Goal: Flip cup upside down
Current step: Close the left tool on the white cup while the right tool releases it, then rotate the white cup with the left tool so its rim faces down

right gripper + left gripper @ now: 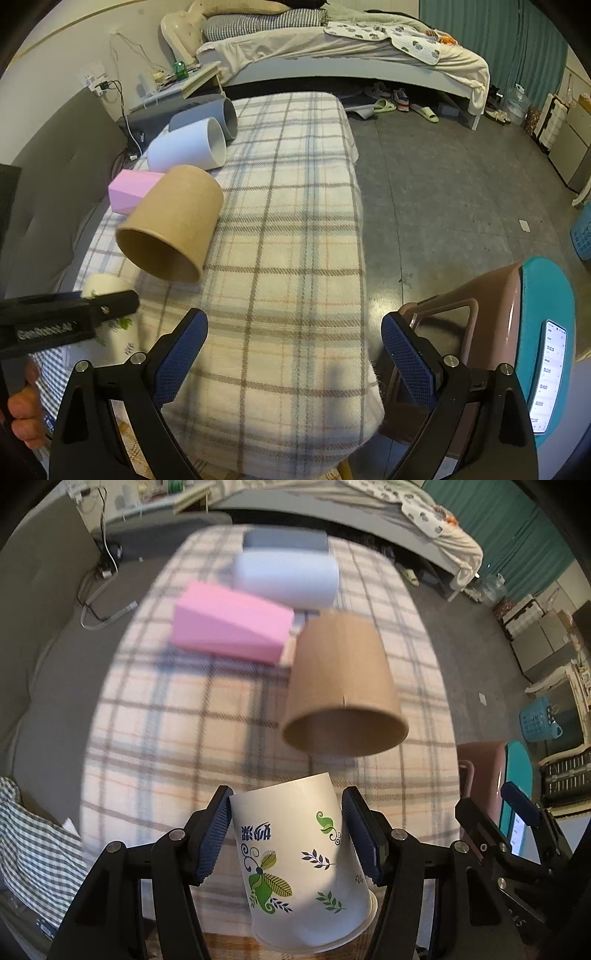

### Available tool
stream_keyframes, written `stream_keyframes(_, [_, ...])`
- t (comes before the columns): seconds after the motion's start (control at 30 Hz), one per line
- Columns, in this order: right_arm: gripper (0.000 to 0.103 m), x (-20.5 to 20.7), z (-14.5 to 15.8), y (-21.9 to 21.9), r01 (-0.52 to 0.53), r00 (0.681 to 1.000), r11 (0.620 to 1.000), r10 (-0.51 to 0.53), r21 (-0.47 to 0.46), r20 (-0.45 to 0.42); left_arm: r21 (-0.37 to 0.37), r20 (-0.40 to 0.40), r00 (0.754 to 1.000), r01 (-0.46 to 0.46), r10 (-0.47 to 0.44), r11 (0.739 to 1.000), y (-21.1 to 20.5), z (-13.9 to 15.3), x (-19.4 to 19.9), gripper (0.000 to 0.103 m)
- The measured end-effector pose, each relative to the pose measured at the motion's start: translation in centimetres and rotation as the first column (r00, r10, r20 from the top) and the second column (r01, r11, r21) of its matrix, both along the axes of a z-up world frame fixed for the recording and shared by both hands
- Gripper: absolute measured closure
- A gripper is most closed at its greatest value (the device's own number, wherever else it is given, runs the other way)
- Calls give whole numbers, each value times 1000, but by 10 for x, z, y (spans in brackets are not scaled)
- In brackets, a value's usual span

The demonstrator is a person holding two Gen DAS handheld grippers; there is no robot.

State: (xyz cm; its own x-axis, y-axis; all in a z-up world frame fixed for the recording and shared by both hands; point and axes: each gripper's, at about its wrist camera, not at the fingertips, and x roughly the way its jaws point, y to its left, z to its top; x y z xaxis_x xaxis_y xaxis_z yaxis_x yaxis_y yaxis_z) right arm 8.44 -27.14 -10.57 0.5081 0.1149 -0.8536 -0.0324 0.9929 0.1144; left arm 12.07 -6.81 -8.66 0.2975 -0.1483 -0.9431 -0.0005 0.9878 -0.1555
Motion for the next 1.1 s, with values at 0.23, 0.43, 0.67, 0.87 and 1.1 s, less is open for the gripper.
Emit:
stream_keyframes(0.23, [7,-12,13,9,-7,999,1000,7,-8,31,31,113,993,-42,38,999,26,25,2,40])
stream_keyframes(0.43, [7,-21,9,19,-22,1000,999,22,-28,21,76,203,977,-76,59,994,37,22,13,40])
stream_keyframes(0.67, [7,-20,-10,22,-24,1000,998,23,-55,-20,196,394,919,-94,10,976,34,-1,20,40])
stream_keyframes(0.87, [7,-10,-25,25,-24,998,997,20,-72,-57,217,427,903,-53,-46,975,27,-24,18,40])
stream_keyframes(1.1, [7,-4,-27,30,-30,998,997,25,-71,-57,198,402,913,-7,-75,980,29,-26,-6,40])
